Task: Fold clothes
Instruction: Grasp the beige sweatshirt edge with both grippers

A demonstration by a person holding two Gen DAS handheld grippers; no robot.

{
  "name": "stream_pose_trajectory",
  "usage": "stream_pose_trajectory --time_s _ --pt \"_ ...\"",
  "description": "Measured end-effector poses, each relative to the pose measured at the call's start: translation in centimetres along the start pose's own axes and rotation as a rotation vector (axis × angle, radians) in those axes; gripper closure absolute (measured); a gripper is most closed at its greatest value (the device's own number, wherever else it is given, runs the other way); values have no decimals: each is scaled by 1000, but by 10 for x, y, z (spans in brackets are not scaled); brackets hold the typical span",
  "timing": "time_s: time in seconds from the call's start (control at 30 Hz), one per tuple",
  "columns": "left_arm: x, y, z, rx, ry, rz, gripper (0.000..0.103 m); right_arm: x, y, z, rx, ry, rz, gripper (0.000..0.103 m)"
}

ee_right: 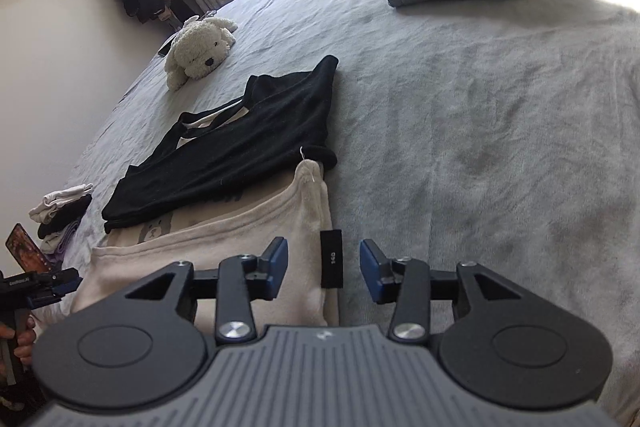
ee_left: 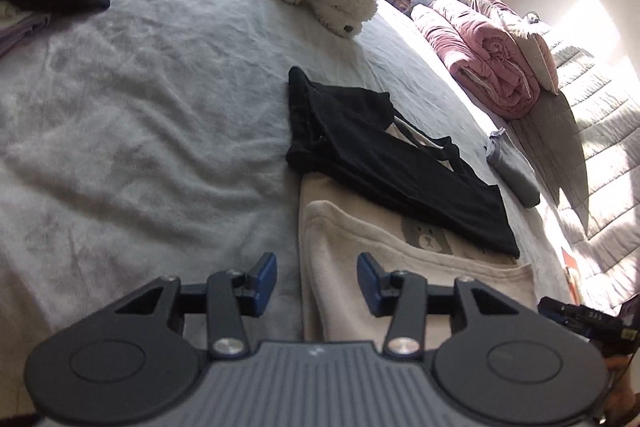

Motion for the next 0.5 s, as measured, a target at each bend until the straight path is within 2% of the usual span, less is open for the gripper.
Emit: stream_pose_trajectory --time_s 0.1,0.3,0.4,0.5 --pt "7 -2 17 43 140 138 58 7 3 -11 -28 -104 78 59" --pt "22 -6 32 180 326 284 58 21 6 -27 -136 -290 201 59" --pt "32 -16 34 232 394 322 58 26 2 -32 -187 -365 228 59" --pt "35 -25 31 263 423 315 58 26 -5 -34 -216 -408 226 61"
Point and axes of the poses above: each gripper's, at about its wrist camera, not at the fingertips, and y roughly against the way its jaws point, z to its left, x to its underside, the point moved 7 cm from there along -y, roughly the way its jaws point
